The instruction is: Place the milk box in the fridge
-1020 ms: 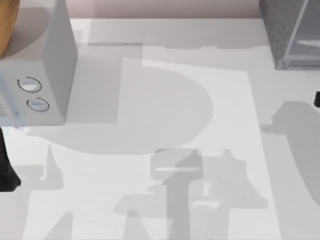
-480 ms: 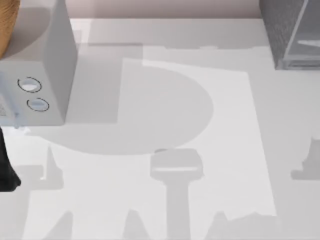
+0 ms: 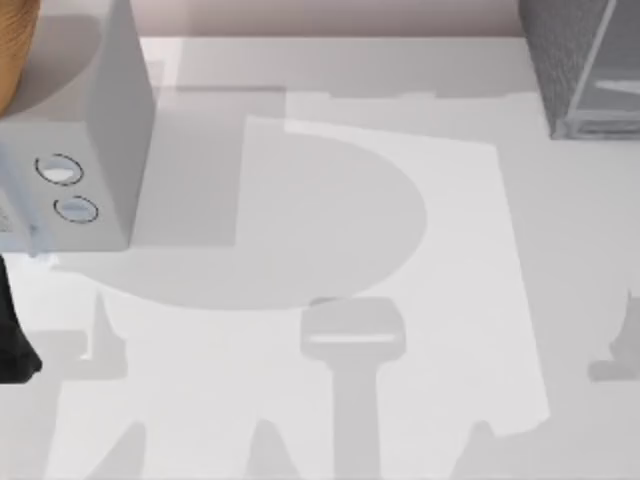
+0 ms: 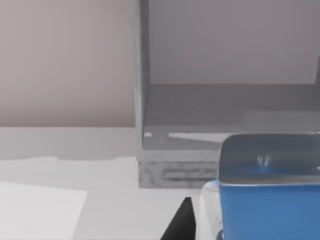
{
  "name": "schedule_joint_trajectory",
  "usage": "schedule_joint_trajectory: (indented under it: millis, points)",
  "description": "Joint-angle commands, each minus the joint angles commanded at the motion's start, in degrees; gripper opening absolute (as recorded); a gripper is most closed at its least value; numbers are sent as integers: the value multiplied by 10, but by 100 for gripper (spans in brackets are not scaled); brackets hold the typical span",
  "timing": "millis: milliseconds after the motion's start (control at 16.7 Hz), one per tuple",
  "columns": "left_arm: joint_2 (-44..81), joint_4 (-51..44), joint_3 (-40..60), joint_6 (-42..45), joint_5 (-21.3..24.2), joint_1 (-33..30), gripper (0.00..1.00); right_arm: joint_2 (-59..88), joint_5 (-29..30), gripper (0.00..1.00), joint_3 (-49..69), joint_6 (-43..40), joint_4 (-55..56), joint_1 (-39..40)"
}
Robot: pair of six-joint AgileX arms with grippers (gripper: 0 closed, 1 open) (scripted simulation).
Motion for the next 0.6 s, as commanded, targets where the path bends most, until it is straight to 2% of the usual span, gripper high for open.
schedule_joint_trajectory:
  millis: [300, 600]
  points:
    - [0, 0, 0, 0, 0, 0, 100, 36, -6, 0, 18, 4, 22, -1]
    - [0, 0, 0, 0, 0, 0, 100, 207, -29, 0, 95, 6, 116, -21]
